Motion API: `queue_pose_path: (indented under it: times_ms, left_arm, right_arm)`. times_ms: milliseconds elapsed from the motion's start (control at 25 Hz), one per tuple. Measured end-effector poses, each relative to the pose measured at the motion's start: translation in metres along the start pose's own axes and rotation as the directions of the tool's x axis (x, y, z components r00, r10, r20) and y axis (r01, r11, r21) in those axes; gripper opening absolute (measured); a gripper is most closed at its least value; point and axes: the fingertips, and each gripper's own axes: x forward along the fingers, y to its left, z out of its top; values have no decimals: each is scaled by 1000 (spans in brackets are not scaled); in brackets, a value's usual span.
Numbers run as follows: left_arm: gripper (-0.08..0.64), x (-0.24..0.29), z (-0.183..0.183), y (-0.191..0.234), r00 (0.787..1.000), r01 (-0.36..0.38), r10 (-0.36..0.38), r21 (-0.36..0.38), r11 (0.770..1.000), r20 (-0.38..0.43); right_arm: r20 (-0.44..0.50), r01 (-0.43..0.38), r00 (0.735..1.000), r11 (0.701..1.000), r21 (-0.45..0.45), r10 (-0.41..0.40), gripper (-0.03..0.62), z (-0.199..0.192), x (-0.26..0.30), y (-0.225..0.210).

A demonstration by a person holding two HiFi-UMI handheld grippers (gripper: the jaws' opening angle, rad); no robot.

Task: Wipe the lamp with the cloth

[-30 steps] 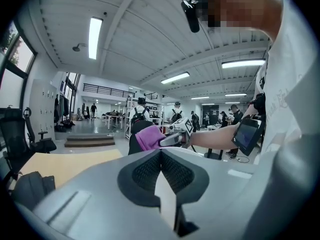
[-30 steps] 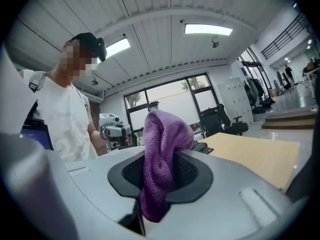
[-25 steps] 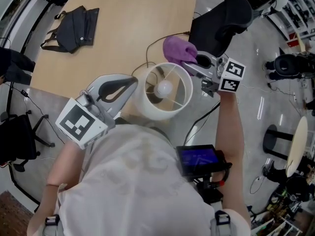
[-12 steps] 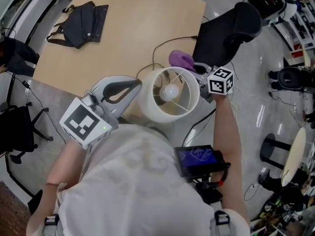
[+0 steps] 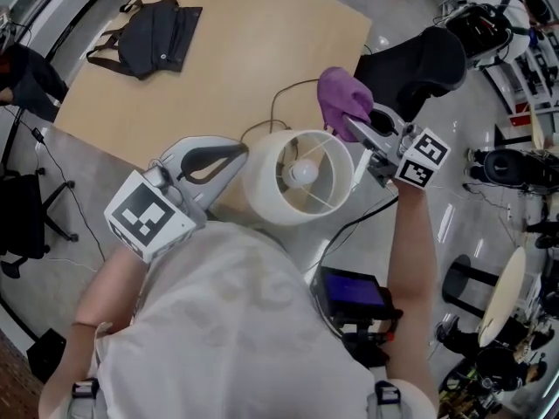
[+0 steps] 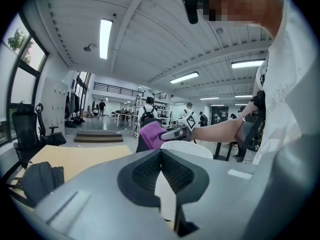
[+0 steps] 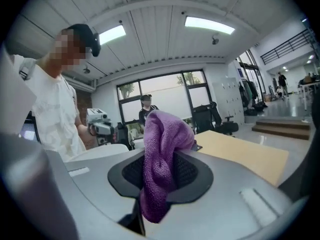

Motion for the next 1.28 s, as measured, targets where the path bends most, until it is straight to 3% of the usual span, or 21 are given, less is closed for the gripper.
queue_pose_path:
  times_ms: [200,360,480,640,920,1160,1280]
  left_arm:
    - [2,-2,-4,5,1000,0,0,10,1000,27]
    - [2,-5,-4,2,1000,-3,3,-16,1000,1]
    - [2,-7,-6,5,1000,-13,13,-26,1000,-9]
    - [2,-13,-11,13,999,-36,35,-50,998,-22]
    - [2,-17,-20,27,997,-69,67,-73,995,-24]
    - [2,-17,-34,39,995,-101,99,-45,994,-33]
    - [2,-15,-42,41,993,-109,107,-34,993,-57]
  right_arm:
    - [66,-183,980,980,-76,188,104,53,-1,39]
    - [-35,-299,954,953,-56,298,104,40,10,51]
    - [-110,-334,936,943,9,333,106,18,21,42]
    - [-221,-337,913,939,68,344,104,-12,37,25]
    - [-415,-311,846,942,126,335,104,-71,65,-3]
    - [-565,-208,782,965,161,263,106,-129,82,-34]
    - [-638,-160,742,978,132,208,106,-150,84,-44]
